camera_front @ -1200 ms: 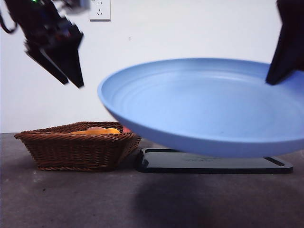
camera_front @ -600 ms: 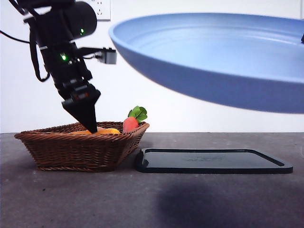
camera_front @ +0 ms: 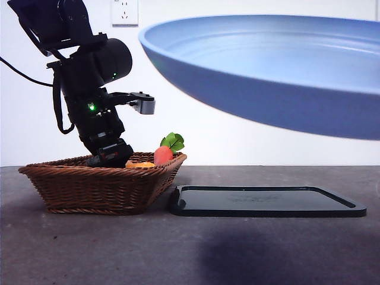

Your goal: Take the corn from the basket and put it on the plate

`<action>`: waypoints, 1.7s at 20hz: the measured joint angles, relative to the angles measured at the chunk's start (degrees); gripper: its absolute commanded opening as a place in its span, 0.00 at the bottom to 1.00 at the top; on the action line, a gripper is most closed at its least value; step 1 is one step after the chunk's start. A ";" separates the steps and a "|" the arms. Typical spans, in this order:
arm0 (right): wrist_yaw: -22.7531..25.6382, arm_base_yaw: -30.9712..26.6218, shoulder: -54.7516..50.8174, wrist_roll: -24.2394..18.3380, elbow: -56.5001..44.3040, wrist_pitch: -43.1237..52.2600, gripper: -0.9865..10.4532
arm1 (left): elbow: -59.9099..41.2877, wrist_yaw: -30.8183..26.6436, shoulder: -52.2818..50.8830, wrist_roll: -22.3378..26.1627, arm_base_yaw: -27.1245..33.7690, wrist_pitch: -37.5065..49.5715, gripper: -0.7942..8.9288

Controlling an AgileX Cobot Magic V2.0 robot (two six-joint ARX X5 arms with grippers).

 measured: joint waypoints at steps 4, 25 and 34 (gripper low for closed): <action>0.00 0.00 0.00 0.52 0.00 0.31 0.09 | 0.57 -0.11 0.00 -2.32 -0.39 -0.22 0.22; -8.13 -11.21 33.14 8.61 0.00 21.75 0.09 | 17.55 25.29 -12.68 -25.99 -2.84 -24.48 0.20; -12.50 -12.68 38.23 10.10 0.00 24.35 0.09 | 17.53 21.66 -3.74 -25.99 -16.57 -24.57 0.20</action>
